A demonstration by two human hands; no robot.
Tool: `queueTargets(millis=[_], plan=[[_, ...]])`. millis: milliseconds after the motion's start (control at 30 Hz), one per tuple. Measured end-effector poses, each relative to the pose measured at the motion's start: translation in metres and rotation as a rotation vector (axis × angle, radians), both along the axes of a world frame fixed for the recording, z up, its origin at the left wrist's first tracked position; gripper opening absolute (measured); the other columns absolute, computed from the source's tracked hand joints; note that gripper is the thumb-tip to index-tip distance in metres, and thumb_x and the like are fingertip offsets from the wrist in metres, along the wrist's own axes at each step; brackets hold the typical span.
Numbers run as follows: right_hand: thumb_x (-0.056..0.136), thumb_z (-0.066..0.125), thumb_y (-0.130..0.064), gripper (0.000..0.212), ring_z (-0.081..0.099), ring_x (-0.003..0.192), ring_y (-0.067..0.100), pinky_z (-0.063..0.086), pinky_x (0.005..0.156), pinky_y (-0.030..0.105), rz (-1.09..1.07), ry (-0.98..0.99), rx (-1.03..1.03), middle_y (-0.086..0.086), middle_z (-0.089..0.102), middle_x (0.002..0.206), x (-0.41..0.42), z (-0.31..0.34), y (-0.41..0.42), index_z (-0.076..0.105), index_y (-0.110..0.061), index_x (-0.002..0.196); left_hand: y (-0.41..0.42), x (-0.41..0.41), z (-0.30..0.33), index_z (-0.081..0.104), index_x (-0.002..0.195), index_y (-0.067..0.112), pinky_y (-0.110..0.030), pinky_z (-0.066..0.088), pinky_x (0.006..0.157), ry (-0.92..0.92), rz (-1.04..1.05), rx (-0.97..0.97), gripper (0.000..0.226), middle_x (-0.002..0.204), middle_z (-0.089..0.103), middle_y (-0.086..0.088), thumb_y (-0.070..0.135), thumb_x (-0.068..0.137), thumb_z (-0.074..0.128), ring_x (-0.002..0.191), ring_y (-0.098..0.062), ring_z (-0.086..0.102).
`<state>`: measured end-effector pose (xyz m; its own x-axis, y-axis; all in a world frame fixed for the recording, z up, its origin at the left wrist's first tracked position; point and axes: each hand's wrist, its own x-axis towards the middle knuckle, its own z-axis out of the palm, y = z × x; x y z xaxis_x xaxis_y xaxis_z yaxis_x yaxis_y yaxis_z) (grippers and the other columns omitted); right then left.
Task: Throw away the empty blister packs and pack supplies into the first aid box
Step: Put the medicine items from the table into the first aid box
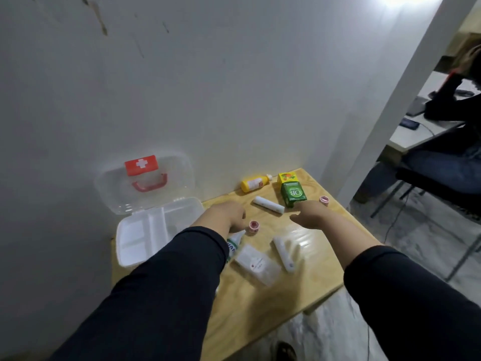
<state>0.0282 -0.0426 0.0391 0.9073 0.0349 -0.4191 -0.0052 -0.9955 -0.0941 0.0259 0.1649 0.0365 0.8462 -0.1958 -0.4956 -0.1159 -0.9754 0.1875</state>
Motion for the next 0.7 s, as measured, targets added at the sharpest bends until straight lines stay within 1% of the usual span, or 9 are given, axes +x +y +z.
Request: queueTargets(millis=[100,133,200,267,333,433,533,633,700], plan=[[0.089,0.05,-0.035,0.046,0.056,0.115,0.031,0.045,0.083,0.031,-0.112,-0.037,0.119,0.014,0.059,0.128,0.034,-0.021,-0.023,0.055,-0.01,0.128,-0.024,0.022,-0.008,0.057,0.135,0.017,-0.038,0.05,0.1,0.03,0.037,0.016,0.044,0.131,0.063,-0.004,0.027,0.092,0.055,0.115,-0.024,0.061],[0.087,0.053,-0.036,0.049,0.056,0.114,0.032,0.044,0.082,0.031,-0.156,-0.057,0.176,0.014,0.057,0.128,0.044,-0.029,-0.029,0.053,-0.011,0.129,-0.031,0.03,-0.011,0.055,0.137,0.019,-0.037,0.05,0.1,0.043,0.055,0.015,0.045,0.132,0.061,-0.002,0.027,0.093,0.055,0.116,-0.023,0.06],[0.085,0.059,-0.038,0.057,0.054,0.117,0.032,0.044,0.084,0.033,-0.245,-0.108,0.288,0.014,0.051,0.132,0.063,-0.046,-0.035,0.047,-0.012,0.135,-0.042,0.045,-0.018,0.053,0.138,0.023,-0.037,0.049,0.099,0.045,0.108,0.006,0.045,0.133,0.06,0.001,0.027,0.093,0.052,0.117,-0.022,0.059],[0.083,0.063,-0.038,0.062,0.051,0.12,0.032,0.045,0.089,0.036,-0.317,-0.177,0.385,0.012,0.044,0.136,0.077,-0.064,-0.035,0.042,-0.015,0.137,-0.05,0.058,-0.027,0.052,0.137,0.026,-0.037,0.049,0.099,0.035,0.143,0.012,0.045,0.135,0.059,0.002,0.027,0.093,0.048,0.117,-0.021,0.059],[0.079,0.067,-0.038,0.064,0.049,0.123,0.032,0.046,0.09,0.038,-0.367,-0.225,0.466,0.01,0.039,0.138,0.085,-0.08,-0.033,0.042,-0.017,0.134,-0.055,0.064,-0.035,0.051,0.138,0.027,-0.037,0.049,0.099,0.04,0.182,0.012,0.045,0.138,0.056,0.002,0.027,0.094,0.045,0.119,-0.021,0.057],[0.076,0.071,-0.034,0.059,0.05,0.119,0.031,0.047,0.089,0.038,-0.419,-0.251,0.579,0.009,0.041,0.132,0.089,-0.099,-0.033,0.044,-0.017,0.125,-0.057,0.067,-0.041,0.048,0.142,0.029,-0.034,0.047,0.1,0.063,0.225,0.027,0.046,0.144,0.051,0.003,0.028,0.096,0.044,0.125,-0.021,0.054],[0.078,0.069,-0.025,0.053,0.053,0.115,0.031,0.049,0.087,0.038,-0.448,-0.265,0.618,0.01,0.045,0.129,0.093,-0.102,-0.039,0.044,-0.016,0.124,-0.054,0.069,-0.044,0.047,0.142,0.029,-0.034,0.047,0.1,0.077,0.265,0.038,0.047,0.146,0.05,0.002,0.027,0.095,0.043,0.126,-0.022,0.053],[0.08,0.067,-0.022,0.052,0.053,0.117,0.029,0.043,0.085,0.034,-0.462,-0.296,0.634,0.009,0.046,0.132,0.099,-0.093,-0.049,0.047,-0.016,0.127,-0.053,0.069,-0.041,0.047,0.143,0.03,-0.035,0.047,0.101,0.089,0.298,0.051,0.049,0.146,0.05,0.002,0.024,0.095,0.042,0.126,-0.023,0.053],[0.079,0.065,-0.023,0.05,0.052,0.12,0.029,0.042,0.092,0.036,-0.443,-0.343,0.599,0.009,0.047,0.132,0.103,-0.08,-0.055,0.05,-0.017,0.126,-0.051,0.067,-0.035,0.048,0.142,0.03,-0.037,0.046,0.104,0.081,0.303,0.048,0.049,0.146,0.05,0.002,0.024,0.094,0.042,0.128,-0.022,0.052]])
